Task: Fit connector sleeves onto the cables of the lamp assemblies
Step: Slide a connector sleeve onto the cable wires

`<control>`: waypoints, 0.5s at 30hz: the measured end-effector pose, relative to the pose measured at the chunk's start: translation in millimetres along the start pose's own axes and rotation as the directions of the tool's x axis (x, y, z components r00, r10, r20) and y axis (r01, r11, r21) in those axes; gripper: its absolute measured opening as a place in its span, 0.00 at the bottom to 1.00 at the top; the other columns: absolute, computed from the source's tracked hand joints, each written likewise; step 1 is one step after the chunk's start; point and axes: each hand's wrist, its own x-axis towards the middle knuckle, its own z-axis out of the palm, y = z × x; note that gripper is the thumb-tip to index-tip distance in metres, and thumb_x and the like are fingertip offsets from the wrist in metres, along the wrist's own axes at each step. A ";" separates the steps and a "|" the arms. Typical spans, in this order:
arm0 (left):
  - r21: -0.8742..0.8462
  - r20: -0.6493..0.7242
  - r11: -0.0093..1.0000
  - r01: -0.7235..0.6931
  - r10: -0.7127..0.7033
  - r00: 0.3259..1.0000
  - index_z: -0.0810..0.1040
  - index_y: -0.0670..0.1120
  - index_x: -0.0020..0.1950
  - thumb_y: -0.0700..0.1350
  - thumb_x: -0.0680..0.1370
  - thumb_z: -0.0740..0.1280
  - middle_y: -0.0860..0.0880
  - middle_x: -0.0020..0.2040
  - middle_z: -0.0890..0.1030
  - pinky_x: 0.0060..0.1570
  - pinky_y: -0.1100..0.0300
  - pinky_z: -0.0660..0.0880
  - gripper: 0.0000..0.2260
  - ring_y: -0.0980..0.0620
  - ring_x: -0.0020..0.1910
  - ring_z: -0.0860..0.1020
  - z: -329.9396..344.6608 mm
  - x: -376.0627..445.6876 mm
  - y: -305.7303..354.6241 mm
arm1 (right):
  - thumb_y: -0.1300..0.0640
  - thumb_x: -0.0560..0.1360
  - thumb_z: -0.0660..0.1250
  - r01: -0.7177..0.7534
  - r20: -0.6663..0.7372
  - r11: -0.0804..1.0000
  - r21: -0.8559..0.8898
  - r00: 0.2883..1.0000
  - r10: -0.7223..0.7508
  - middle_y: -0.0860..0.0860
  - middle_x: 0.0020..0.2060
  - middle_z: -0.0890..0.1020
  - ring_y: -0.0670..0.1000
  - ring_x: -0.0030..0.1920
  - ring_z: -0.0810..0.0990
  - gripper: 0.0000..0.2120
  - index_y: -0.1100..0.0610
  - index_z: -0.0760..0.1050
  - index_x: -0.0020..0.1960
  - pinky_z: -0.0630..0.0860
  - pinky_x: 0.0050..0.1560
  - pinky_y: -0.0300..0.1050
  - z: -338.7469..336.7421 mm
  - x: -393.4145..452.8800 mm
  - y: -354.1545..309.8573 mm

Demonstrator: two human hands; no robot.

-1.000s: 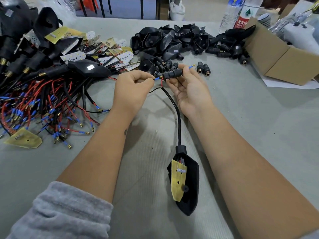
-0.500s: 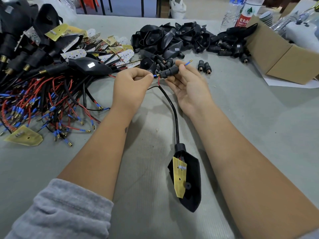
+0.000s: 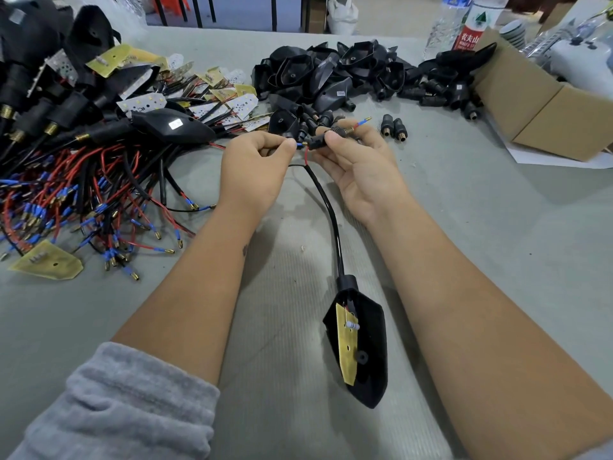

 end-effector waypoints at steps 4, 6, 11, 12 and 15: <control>0.023 -0.019 1.000 -0.005 0.005 1.000 0.79 0.52 0.39 0.48 0.78 0.68 0.59 0.23 0.72 0.32 0.65 0.68 0.08 0.62 0.25 0.68 -0.7 0.5 -1.0 | 0.76 0.76 0.59 -0.008 0.017 1.000 -0.001 1.000 0.008 0.58 0.46 0.81 0.58 0.49 0.81 0.14 0.58 0.70 0.49 0.75 0.63 0.59 -0.3 0.1 1.0; 0.034 -0.021 0.999 -0.005 0.006 1.000 0.77 0.53 0.36 0.49 0.79 0.68 0.59 0.23 0.72 0.31 0.65 0.67 0.10 0.62 0.25 0.67 -0.7 0.8 -1.0 | 0.77 0.76 0.59 -0.019 0.022 1.000 0.005 1.000 0.019 0.58 0.46 0.81 0.58 0.49 0.81 0.14 0.58 0.70 0.49 0.77 0.61 0.57 0.7 -0.7 0.8; 0.032 -0.010 0.999 0.004 -0.004 1.000 0.76 0.52 0.34 0.50 0.78 0.68 0.54 0.28 0.72 0.34 0.61 0.67 0.13 0.57 0.28 0.67 0.0 1.0 -0.1 | 0.76 0.76 0.60 -0.055 0.000 0.996 0.070 0.999 0.055 0.60 0.45 0.80 0.61 0.50 0.80 0.13 0.59 0.71 0.48 0.81 0.51 0.48 1.8 -3.0 -2.5; 0.022 0.000 1.000 0.001 -0.001 1.000 0.76 0.52 0.34 0.49 0.78 0.68 0.52 0.29 0.72 0.35 0.60 0.67 0.13 0.55 0.29 0.67 0.2 0.7 0.2 | 0.75 0.76 0.60 -0.058 -0.004 0.995 0.084 0.998 0.058 0.60 0.44 0.80 0.62 0.51 0.79 0.12 0.59 0.70 0.48 0.82 0.48 0.46 2.0 -3.3 -2.9; -0.014 0.028 1.000 -0.018 0.018 0.999 0.77 0.52 0.35 0.48 0.78 0.69 0.49 0.30 0.73 0.34 0.60 0.67 0.12 0.54 0.30 0.68 0.7 -0.4 1.4 | 0.74 0.77 0.61 -0.057 -0.021 0.993 0.100 0.998 0.059 0.59 0.42 0.80 0.62 0.51 0.78 0.10 0.60 0.70 0.48 0.83 0.44 0.44 2.9 -3.3 -3.9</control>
